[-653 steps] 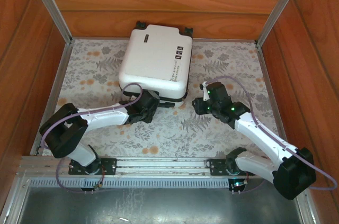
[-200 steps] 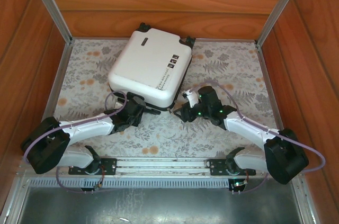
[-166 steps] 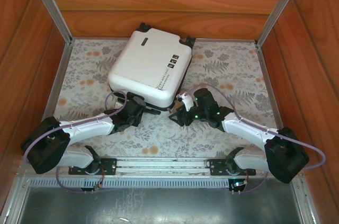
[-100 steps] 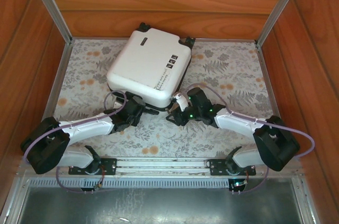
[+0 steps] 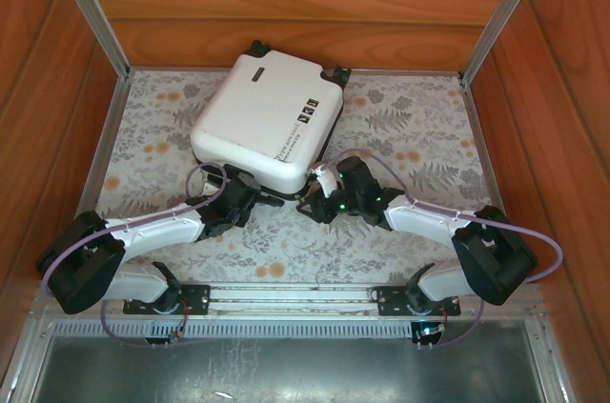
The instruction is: Pack the luggage
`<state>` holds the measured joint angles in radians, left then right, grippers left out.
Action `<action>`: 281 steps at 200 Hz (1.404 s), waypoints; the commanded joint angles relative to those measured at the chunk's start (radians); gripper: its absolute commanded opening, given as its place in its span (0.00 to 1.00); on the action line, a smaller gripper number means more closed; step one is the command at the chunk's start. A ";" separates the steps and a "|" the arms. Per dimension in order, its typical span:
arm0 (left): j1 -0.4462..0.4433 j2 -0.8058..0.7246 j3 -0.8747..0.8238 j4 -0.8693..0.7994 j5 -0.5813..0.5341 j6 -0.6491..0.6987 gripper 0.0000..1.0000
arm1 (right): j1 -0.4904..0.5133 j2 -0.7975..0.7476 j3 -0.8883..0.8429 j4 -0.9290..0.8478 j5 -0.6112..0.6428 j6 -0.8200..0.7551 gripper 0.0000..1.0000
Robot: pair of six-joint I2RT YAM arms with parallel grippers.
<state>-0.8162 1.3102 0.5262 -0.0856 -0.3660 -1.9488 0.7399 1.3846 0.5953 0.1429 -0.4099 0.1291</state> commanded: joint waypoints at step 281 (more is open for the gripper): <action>0.041 -0.118 0.018 -0.412 -0.010 0.402 0.29 | -0.025 0.004 0.224 -0.436 0.806 0.174 0.59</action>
<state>-0.7773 1.2167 0.5129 -0.1864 -0.3347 -1.8259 0.7750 1.4036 0.7692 -0.1398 0.1490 0.2188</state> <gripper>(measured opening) 0.178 0.494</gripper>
